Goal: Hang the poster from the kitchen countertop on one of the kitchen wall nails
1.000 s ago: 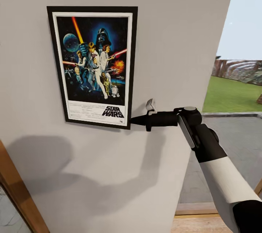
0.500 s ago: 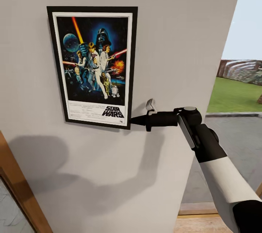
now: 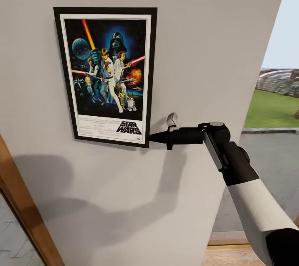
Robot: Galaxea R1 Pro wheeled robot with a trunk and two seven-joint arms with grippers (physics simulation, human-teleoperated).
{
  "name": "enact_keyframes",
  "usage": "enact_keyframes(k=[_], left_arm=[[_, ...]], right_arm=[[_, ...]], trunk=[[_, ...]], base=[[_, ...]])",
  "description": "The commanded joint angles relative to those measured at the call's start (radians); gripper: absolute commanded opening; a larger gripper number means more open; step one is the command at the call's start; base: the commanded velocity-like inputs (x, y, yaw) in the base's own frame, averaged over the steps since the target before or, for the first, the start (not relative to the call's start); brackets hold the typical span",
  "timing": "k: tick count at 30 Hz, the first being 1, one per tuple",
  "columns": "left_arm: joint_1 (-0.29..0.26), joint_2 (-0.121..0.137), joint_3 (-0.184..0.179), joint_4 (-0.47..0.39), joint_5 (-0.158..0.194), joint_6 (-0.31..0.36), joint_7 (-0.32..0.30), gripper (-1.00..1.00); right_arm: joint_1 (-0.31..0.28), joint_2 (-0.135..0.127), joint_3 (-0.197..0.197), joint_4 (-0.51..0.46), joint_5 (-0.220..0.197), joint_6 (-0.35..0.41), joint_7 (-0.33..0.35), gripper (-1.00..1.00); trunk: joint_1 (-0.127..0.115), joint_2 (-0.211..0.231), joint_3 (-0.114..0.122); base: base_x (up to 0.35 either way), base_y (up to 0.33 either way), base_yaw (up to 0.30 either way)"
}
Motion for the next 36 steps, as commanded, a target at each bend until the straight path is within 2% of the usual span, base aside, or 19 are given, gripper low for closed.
enact_keyframes(k=[1, 36], left_arm=[[0.000, 0.000, 0.002, 0.000, 0.010, 0.001, -0.008, 1.00], [0.000, 0.000, 0.002, 0.000, 0.010, 0.001, -0.008, 1.00]], right_arm=[[0.000, -0.001, 0.002, 0.001, -0.010, 0.011, -0.001, -1.00], [0.000, -0.001, 0.002, 0.001, -0.009, 0.011, -0.001, -1.00]], trunk=[[0.000, -0.001, 0.000], [0.000, -0.001, 0.000]], base=[[0.000, 0.025, 0.000], [0.000, 0.002, 0.000]])
